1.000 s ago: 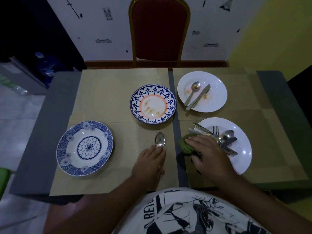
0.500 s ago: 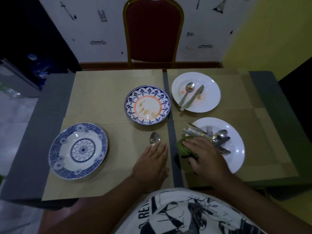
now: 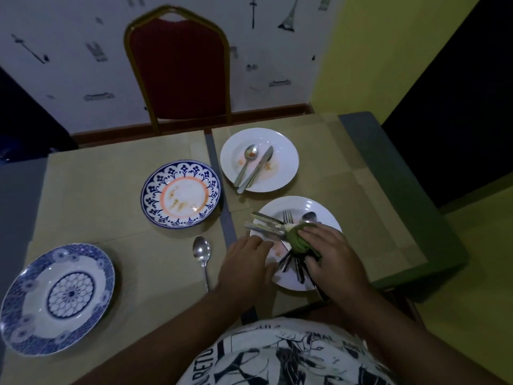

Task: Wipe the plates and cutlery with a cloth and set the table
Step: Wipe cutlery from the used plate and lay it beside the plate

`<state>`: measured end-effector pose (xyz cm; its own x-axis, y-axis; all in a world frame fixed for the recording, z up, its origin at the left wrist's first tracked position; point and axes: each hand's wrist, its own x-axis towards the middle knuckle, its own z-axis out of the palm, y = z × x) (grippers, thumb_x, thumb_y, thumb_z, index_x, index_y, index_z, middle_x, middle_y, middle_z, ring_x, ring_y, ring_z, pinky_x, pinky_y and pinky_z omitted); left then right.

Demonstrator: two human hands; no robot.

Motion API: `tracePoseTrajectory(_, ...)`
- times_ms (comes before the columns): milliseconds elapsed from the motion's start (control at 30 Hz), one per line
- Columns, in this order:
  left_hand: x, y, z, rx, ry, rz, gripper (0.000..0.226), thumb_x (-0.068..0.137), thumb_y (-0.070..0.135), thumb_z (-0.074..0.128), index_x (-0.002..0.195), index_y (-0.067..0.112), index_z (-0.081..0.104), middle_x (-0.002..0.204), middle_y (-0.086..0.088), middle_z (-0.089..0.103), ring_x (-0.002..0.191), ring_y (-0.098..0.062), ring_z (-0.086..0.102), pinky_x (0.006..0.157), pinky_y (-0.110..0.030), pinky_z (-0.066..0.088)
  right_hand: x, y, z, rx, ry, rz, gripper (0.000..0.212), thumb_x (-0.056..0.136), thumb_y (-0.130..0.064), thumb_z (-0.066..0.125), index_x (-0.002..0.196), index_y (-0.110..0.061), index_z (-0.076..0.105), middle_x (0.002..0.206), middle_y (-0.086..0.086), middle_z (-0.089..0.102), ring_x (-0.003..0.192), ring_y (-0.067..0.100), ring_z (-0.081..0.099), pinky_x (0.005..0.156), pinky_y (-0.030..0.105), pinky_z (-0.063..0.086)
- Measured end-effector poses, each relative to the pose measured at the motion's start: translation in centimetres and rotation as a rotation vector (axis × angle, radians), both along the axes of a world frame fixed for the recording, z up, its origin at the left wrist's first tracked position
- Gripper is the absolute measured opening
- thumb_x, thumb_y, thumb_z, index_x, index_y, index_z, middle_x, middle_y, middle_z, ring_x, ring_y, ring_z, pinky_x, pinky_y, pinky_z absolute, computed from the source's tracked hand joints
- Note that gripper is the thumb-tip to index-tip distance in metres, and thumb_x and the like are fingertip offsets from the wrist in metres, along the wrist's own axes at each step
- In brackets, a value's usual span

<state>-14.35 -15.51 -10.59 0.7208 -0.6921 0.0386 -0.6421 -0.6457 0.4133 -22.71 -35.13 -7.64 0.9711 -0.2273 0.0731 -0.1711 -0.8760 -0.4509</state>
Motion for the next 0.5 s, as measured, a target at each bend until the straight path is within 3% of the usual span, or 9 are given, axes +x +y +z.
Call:
tracePoseTrajectory(167, -0.1, -2.6, -0.7, 0.112, 0.125, 0.087, 0.031, 0.094, 0.045, 0.055, 0.118, 0.026, 0.064, 0.108, 0.002, 0.068, 0.101, -0.021, 0.060, 0.084, -0.037, 0.048, -1.3, -1.7, -0.6, 0.008, 0.035, -0.031, 0.060, 0.068, -0.006, 0.074, 0.126, -0.020, 0.065, 0.128, -0.005, 0.063, 0.126, 0.013, 0.046, 0.106, 0.026, 0.035)
tracePoseTrajectory(300, -0.5, -4.2, -0.6, 0.101, 0.220, 0.186, 0.027, 0.093, 0.047, 0.058, 0.107, 0.027, 0.068, 0.099, 0.004, 0.070, 0.091, -0.015, 0.062, 0.076, -0.035, 0.053, -1.8, -2.7, -0.8, 0.027, 0.040, -0.013, 0.058, 0.071, -0.008, 0.074, 0.127, -0.019, 0.064, 0.129, -0.004, 0.063, 0.127, 0.016, 0.046, 0.106, 0.034, 0.041)
tracePoseTrajectory(500, -1.3, -6.4, 0.1, 0.068, 0.550, 0.354, 0.031, 0.089, 0.051, 0.062, 0.087, 0.024, 0.079, 0.076, 0.006, 0.073, 0.067, -0.008, 0.066, 0.063, -0.031, 0.058, -2.1, -3.6, -1.4, 0.025, 0.035, 0.008, 0.056, 0.072, -0.010, 0.068, 0.128, -0.016, 0.064, 0.130, -0.003, 0.062, 0.127, 0.018, 0.046, 0.106, 0.037, 0.042)
